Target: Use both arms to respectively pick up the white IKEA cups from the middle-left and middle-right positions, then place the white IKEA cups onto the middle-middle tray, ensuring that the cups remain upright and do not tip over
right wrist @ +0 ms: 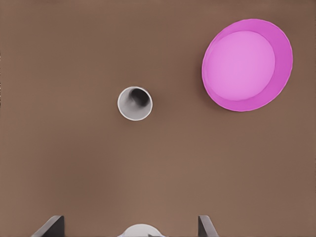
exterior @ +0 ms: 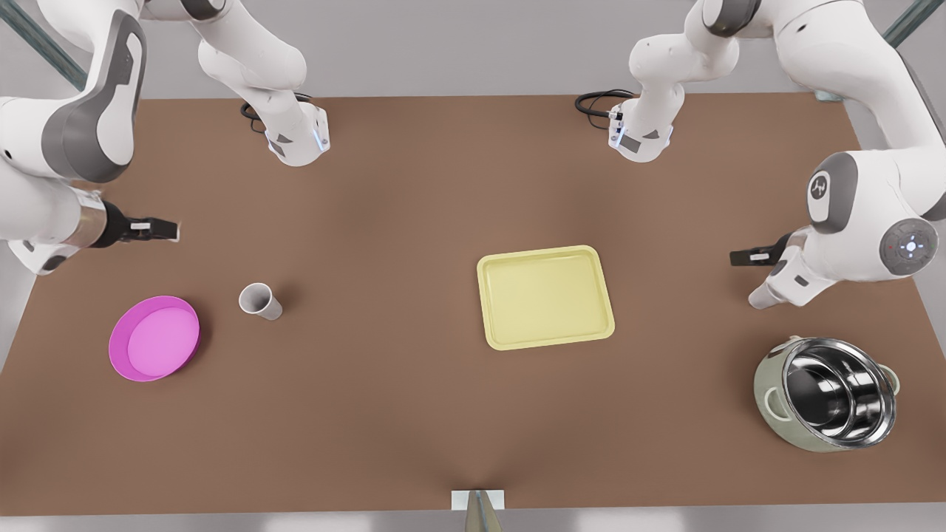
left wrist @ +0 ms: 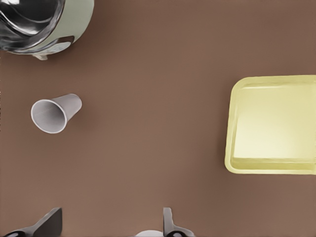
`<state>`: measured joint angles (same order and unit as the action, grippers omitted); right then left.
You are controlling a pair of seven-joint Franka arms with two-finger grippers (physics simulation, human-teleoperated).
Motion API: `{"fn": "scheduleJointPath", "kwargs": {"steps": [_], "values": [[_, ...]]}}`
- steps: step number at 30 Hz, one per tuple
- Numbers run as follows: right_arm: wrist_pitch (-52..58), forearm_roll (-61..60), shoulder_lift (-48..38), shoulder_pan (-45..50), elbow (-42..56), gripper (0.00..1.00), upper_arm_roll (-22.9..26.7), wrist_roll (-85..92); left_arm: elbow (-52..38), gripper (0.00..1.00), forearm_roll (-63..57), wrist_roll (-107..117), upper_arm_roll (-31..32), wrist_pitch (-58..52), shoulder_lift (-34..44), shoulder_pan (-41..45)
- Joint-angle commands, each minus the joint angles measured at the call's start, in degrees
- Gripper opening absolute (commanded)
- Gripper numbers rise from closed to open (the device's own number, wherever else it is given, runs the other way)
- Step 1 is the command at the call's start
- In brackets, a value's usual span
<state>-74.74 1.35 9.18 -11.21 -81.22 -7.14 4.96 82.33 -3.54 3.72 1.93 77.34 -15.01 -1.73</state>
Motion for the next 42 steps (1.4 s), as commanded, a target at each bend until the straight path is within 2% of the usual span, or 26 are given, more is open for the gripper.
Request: {"fn": "scheduleJointPath", "kwargs": {"steps": [1,4,6,7,9,12,13,16,19,22,28,29,30,31,32,34,37,40,42], "values": [[-8.5,0.1,-0.1,0.0,0.0,1.0,-0.1,4.5,0.9,1.0,-0.1,5.8,0.7,6.4,1.4,1.6],[-8.5,0.1,0.5,0.0,-0.3,1.0,-0.1,4.2,1.3,1.0,0.0,5.2,0.4,6.5,1.3,1.2],[-8.6,0.2,0.9,0.1,-1.2,1.0,-0.1,4.1,4.4,1.0,-0.2,-3.0,-5.1,10.9,1.1,0.5],[-8.7,0.2,1.7,0.1,-1.5,1.0,-0.1,4.1,9.3,1.0,-0.1,-9.6,-9.7,16.8,1.1,-0.5],[-8.8,0.3,3.4,0.6,-2.3,1.0,-0.1,4.0,15.3,1.0,2.9,-13.9,-12.9,26.4,1.0,-3.3],[-12.1,1.4,4.6,0.8,-6.0,1.0,0.0,3.8,16.5,1.0,3.4,-18.4,-14.4,33.1,-1.9,-6.9],[-13.8,1.3,4.5,0.6,-8.1,1.0,0.0,3.8,19.5,1.0,3.8,-21.0,-16.1,38.7,-2.9,-7.8],[-23.1,0.7,4.4,0.3,-14.3,1.0,0.1,3.8,24.2,1.0,3.9,-22.4,-16.3,48.3,-4.7,-10.0],[-31.0,0.5,3.6,0.3,-20.3,1.0,0.1,3.7,26.4,1.0,6.0,-22.4,-16.4,53.1,-6.9,-11.2],[-39.1,-0.3,3.3,0.2,-26.2,1.0,0.1,3.5,26.5,1.0,8.1,-22.4,-16.4,54.1,-10.0,-12.9],[-45.6,-1.8,4.2,0.2,-30.7,1.0,0.2,2.7,31.2,1.0,8.1,-22.5,-16.4,53.9,-11.6,-13.1],[-45.9,-1.8,4.4,0.2,-31.2,1.0,0.2,2.7,31.4,0.84,8.1,-22.2,-16.4,53.9,-11.6,-13.1],[-46.1,-1.8,4.5,0.2,-31.4,1.0,0.2,2.8,31.3,0.54,8.1,-22.3,-16.3,53.7,-11.6,-13.2],[-46.7,-1.8,4.5,0.2,-31.9,1.0,0.2,2.7,31.3,0.37,8.1,-22.4,-16.3,53.5,-11.6,-13.2],[-47.7,-1.8,4.6,0.2,-32.6,1.0,0.2,2.7,31.3,0.28,8.2,-22.4,-16.3,53.5,-11.6,-13.2],[-50.0,-2.0,4.5,0.2,-34.6,1.0,0.2,2.7,31.3,0.21,8.5,-22.1,-16.3,53.4,-11.6,-13.2],[-51.3,-2.0,5.1,0.1,-35.2,1.0,0.1,2.7,31.2,0.21,9.2,-21.8,-16.0,51.1,-9.9,-12.0],[-52.4,-2.0,6.8,-0.3,-35.6,1.0,0.2,2.7,31.2,0.21,9.2,-7.3,-16.0,43.3,-0.7,-1.7],[-52.7,-1.9,8.1,-0.2,-35.7,1.0,0.2,2.8,31.0,0.21,9.2,-4.9,-16.0,43.3,0.3,6.8]]}}
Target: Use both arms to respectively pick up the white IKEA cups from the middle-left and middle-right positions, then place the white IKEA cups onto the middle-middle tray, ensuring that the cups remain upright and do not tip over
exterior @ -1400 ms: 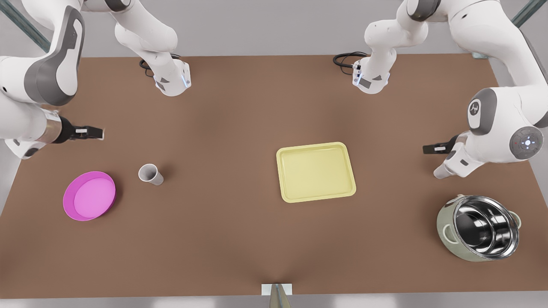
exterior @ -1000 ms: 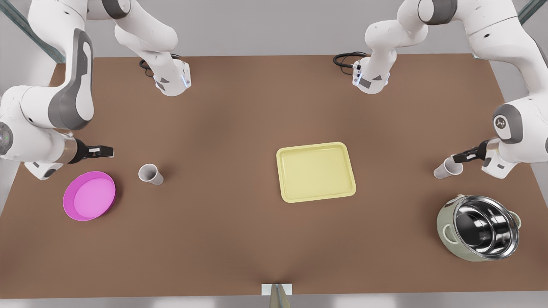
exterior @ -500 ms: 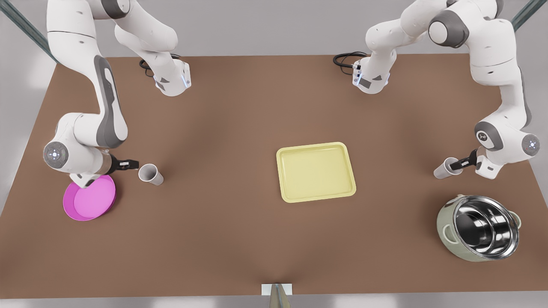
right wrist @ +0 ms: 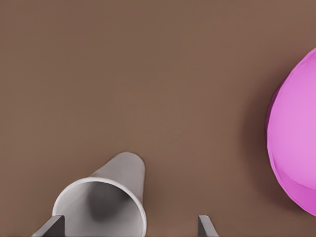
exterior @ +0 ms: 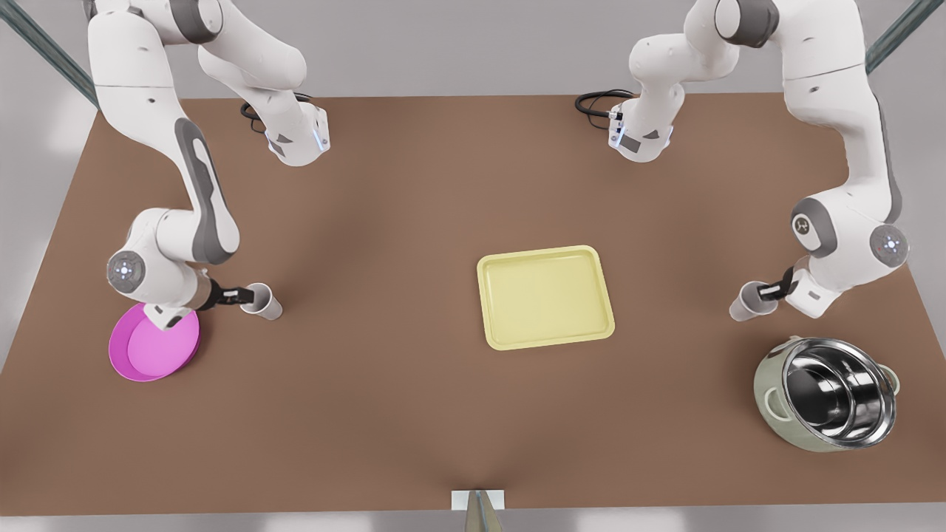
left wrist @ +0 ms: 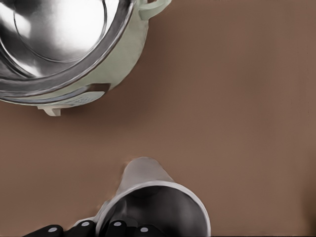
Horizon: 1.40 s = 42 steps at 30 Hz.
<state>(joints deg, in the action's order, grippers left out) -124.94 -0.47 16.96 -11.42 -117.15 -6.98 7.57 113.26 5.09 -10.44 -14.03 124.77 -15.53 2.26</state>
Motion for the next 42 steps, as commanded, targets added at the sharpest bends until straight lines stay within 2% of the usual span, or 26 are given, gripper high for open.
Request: {"fn": "scheduleJointPath", "kwargs": {"steps": [1,2,5,8,16,18,19,20,21,22,23,24,26,28,29,31,33,35,36,38,39,40,42], "values": [[-3.9,-0.1,0.4,-0.1,-0.9,1.0,-0.1,0.3,-0.4,0.21,0.5,9.5,0.6,-4.1,0.7,5.4],[-4.9,-0.1,0.0,-0.2,-2.1,1.0,0.0,0.4,-0.8,0.21,0.4,9.3,6.5,-3.6,0.0,5.5],[-8.2,-0.1,-0.8,-0.3,-5.4,1.0,0.0,0.9,-1.7,0.21,2.6,10.9,17.5,-3.5,-2.1,5.6],[-10.5,-0.1,-0.2,-0.4,-6.7,1.0,0.0,1.0,-1.7,0.21,4.2,22.6,24.1,2.9,-5.1,5.6],[-13.0,0.0,3.8,-1.4,-6.4,1.0,-0.1,1.8,0.8,0.21,3.9,22.8,24.6,10.7,-8.6,5.3],[-13.0,0.0,4.1,-1.4,-6.3,0.69,-0.1,2.9,2.6,0.21,3.9,22.8,24.6,13.0,-8.6,5.5],[-13.0,0.1,4.4,-1.4,-6.2,0.58,-0.1,3.1,2.6,0.22,3.9,22.8,24.7,13.0,-8.6,5.6],[-13.0,0.1,4.5,-1.3,-6.2,0.57,-0.1,3.1,2.6,0.27,3.9,22.8,24.7,13.0,-8.7,5.7],[-13.0,0.2,4.6,-1.3,-6.2,0.51,-0.1,3.1,2.6,0.65,3.7,22.8,24.7,13.0,-8.6,5.7],[-12.9,0.1,4.5,-1.1,-6.0,0.39,-0.1,3.1,2.6,0.89,3.7,22.9,24.7,13.0,-8.6,5.7],[-12.9,0.1,4.5,-0.9,-5.8,0.26,-0.1,3.1,2.6,1.0,3.7,22.8,24.7,13.5,-8.6,5.7],[-12.7,0.1,4.3,-0.4,-5.7,0.21,-0.2,2.8,2.6,1.0,3.7,22.9,24.7,13.4,-8.6,5.6],[-12.3,0.1,4.0,0.4,-5.4,0.21,-0.2,2.0,2.6,1.0,3.7,23.9,24.7,13.3,-8.3,5.6],[-12.0,0.0,4.0,1.0,-4.1,0.21,-2.0,1.8,2.6,1.0,3.7,24.2,25.5,11.9,-6.9,5.2],[-11.6,-1.9,3.3,1.0,-3.6,0.21,-4.7,2.1,2.6,1.0,3.7,25.4,25.5,11.4,-6.3,5.2],[-10.6,-2.1,3.2,1.0,-0.6,0.21,-10.3,-0.3,2.5,1.0,3.7,28.7,26.7,6.8,-2.6,5.0],[-10.6,-2.1,4.0,6.8,2.1,0.21,-11.6,-9.1,1.8,1.0,3.6,28.7,26.6,0.7,1.8,4.3],[-11.2,-2.1,5.2,14.8,5.3,0.21,-11.6,-22.2,-16.8,1.0,-6.0,27.2,26.4,-29.1,1.8,-0.7],[-11.1,-1.5,6.9,19.3,8.2,0.21,-11.5,-30.8,-22.9,1.0,-8.2,21.9,26.3,-38.4,1.9,-3.9],[-11.2,-1.0,8.6,24.2,11.3,0.21,-11.1,-39.3,-28.7,1.0,-11.9,17.4,26.3,-45.9,2.2,-6.7],[-10.9,0.6,10.7,26.8,14.7,0.21,-11.0,-44.6,-24.5,1.0,-11.7,14.9,21.8,-42.8,6.9,-5.3],[-10.4,2.4,12.4,29.2,17.5,0.21,-11.0,-49.7,-22.4,1.0,-10.2,13.4,15.1,-42.2,8.8,0.8],[-9.3,2.3,16.6,32.0,23.5,0.21,-11.3,-57.8,-25.4,1.0,-9.4,13.3,15.1,-43.9,6.0,-0.1]]}}
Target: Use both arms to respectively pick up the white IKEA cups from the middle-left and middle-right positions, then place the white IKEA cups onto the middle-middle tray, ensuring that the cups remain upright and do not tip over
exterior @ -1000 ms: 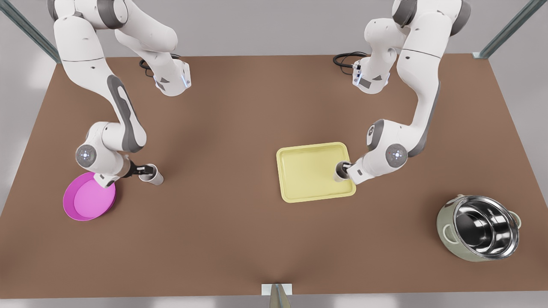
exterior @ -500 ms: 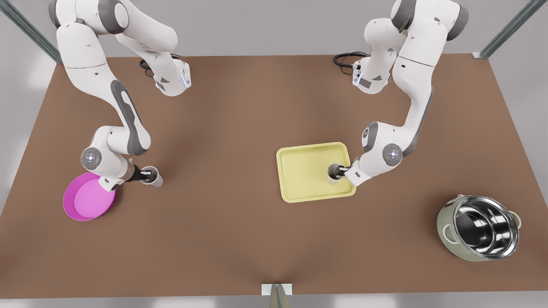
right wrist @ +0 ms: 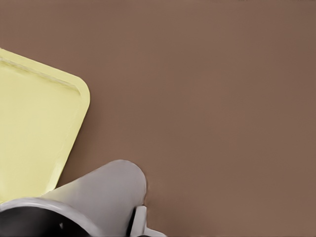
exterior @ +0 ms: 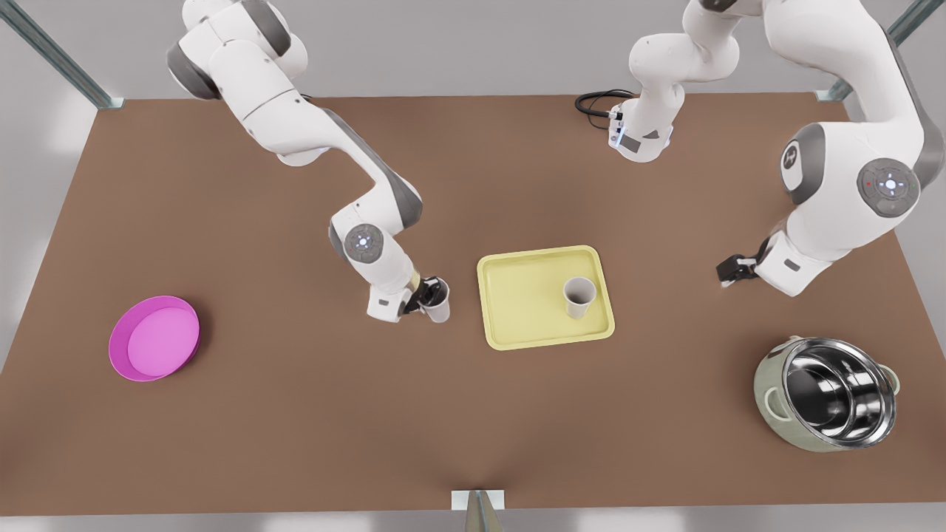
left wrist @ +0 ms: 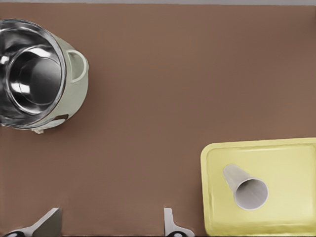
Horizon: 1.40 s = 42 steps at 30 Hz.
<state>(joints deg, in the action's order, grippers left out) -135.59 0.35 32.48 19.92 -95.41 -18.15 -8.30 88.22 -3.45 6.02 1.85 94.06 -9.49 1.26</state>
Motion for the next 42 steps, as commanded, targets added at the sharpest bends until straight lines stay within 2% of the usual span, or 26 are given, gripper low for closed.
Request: {"fn": "scheduleJointPath", "kwargs": {"steps": [1,6,8,11,19,24,25,37,40,42], "values": [[1.5,1.5,3.6,3.6,5.1,0.21,0.0,-45.9,-0.3,1.0,-0.2,-3.1,-0.7,-13.1,0.0,1.0],[2.4,0.6,12.6,7.8,17.1,0.21,-0.1,-46.8,-0.6,1.0,0.8,-8.8,-0.8,-12.9,-0.1,-1.2],[7.9,-0.9,16.1,8.5,23.3,0.21,-0.4,-46.5,-0.6,1.0,0.8,-9.8,-0.8,-12.9,-0.4,-1.6],[12.7,-2.9,17.7,8.5,24.8,0.21,-0.7,-43.3,-0.6,1.0,1.8,-9.3,-0.8,-12.9,-0.7,-1.4],[13.3,-3.3,22.1,11.1,28.0,0.21,-0.6,-41.5,-1.3,1.0,2.7,-9.2,-0.6,-12.8,-3.0,-0.9],[10.8,-3.2,23.6,14.7,30.5,0.21,2.4,-41.2,-1.4,1.0,2.5,-9.4,-0.6,-12.7,-3.9,-1.2],[10.7,-3.3,23.9,14.7,30.5,1.0,2.4,-41.8,-1.3,1.0,2.5,-9.4,-0.6,-12.7,-3.9,-1.2],[11.5,-3.3,22.6,12.3,30.3,1.0,1.5,-42.2,-1.4,1.0,2.4,-9.4,-0.7,-11.7,-4.0,-1.2],[13.0,-6.7,18.8,12.2,29.5,1.0,0.2,-42.1,-1.4,1.0,2.4,-9.2,-0.7,-11.7,-4.0,-1.1],[16.5,-9.4,12.3,12.7,25.9,1.0,0.0,-42.2,-1.4,1.0,2.4,-9.2,-0.7,-11.7,-4.0,-1.1]]}}
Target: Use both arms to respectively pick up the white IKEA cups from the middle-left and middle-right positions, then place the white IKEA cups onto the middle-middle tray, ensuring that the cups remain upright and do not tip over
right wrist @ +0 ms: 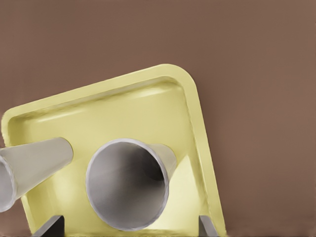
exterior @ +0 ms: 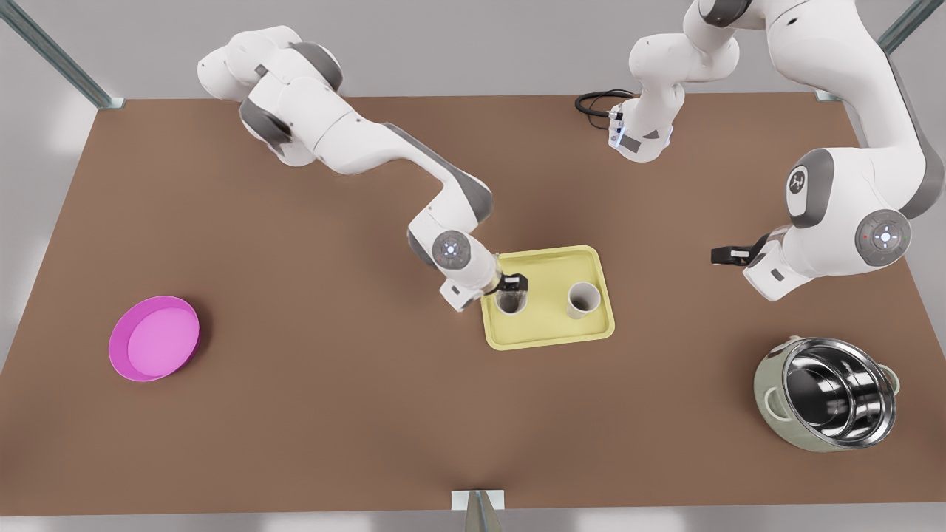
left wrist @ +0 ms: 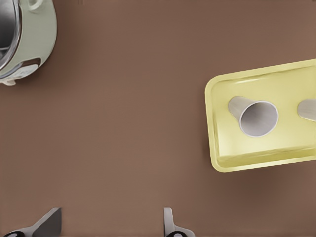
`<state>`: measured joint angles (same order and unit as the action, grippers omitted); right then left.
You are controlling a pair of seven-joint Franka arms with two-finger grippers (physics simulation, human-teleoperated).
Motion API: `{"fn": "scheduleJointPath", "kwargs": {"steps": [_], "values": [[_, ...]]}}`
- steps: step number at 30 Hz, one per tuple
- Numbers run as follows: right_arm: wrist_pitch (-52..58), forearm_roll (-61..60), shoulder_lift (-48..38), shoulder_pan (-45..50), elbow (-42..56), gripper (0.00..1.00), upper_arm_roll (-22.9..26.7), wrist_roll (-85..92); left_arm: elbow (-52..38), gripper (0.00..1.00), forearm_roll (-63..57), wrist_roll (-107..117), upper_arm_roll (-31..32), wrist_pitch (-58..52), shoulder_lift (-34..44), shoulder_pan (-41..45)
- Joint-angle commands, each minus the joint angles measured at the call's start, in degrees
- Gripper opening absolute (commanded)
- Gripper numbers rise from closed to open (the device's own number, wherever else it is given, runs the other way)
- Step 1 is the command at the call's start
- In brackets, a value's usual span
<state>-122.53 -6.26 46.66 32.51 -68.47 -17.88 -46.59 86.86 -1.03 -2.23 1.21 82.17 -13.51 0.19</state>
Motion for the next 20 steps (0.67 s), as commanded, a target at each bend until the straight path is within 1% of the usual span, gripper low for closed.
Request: {"fn": "scheduleJointPath", "kwargs": {"steps": [1,2,3,4,5,7,8,9,10,11,12,13,15,17,20], "values": [[9.4,-2.7,-5.3,-0.3,-1.0,1.0,-0.1,-3.9,0.0,1.0,0.0,-0.9,0.0,0.2,0.1,0.1],[15.4,-2.6,-8.1,-1.5,-1.0,1.0,0.2,-3.9,-0.1,1.0,0.0,-0.9,0.0,0.2,0.1,0.1],[21.4,-1.7,-9.2,-5.7,-0.8,1.0,0.4,-3.2,-0.1,1.0,0.0,-0.9,0.0,0.2,0.1,0.2],[25.1,-1.0,-9.5,-9.7,-1.0,1.0,0.5,-2.8,-0.1,1.0,0.0,-0.9,0.0,0.2,0.1,0.2],[29.5,3.4,-9.9,-14.6,-1.0,1.0,0.5,3.3,-0.1,1.0,0.0,-0.9,0.0,0.2,0.1,0.2],[35.8,11.7,-10.3,-26.6,-1.0,1.0,0.8,25.7,-0.1,1.0,-0.2,-1.0,0.0,0.1,0.1,0.0],[36.6,15.5,-10.0,-30.5,-0.9,1.0,1.3,33.3,-0.1,1.0,-0.3,-1.0,0.0,0.0,0.1,0.0],[40.3,19.2,-12.3,-32.7,-0.4,1.0,2.7,38.4,-0.1,1.0,-0.4,-0.9,0.0,0.0,0.1,-0.1],[40.7,18.9,-17.6,-32.2,-2.8,1.0,5.7,39.1,-0.1,1.0,0.1,-0.9,0.0,0.0,-0.4,0.0],[40.6,18.9,-24.0,-32.2,-6.9,1.0,7.0,40.2,-0.1,1.0,-0.2,-0.9,0.0,0.0,-0.4,-0.1],[40.4,18.7,-27.9,-32.9,-9.3,1.0,7.1,40.9,0.0,1.0,-0.4,-0.9,0.0,0.1,-0.6,0.0],[40.2,18.3,-32.2,-33.9,-12.9,1.0,7.1,45.7,-0.1,1.0,-0.4,-0.9,0.0,0.1,-0.7,0.0],[40.0,17.6,-38.5,-35.3,-17.6,1.0,7.0,47.1,-0.1,1.0,-0.3,-0.9,0.0,-0.1,-0.7,0.1],[40.3,15.1,-42.4,-37.2,-19.9,1.0,7.0,47.6,-0.1,1.0,-0.3,-0.9,0.0,-0.1,-0.7,0.1],[40.4,14.8,-43.2,-37.9,-20.6,1.0,6.9,48.2,0.0,1.0,-0.3,-0.9,0.0,-0.2,-0.7,0.1]]}}
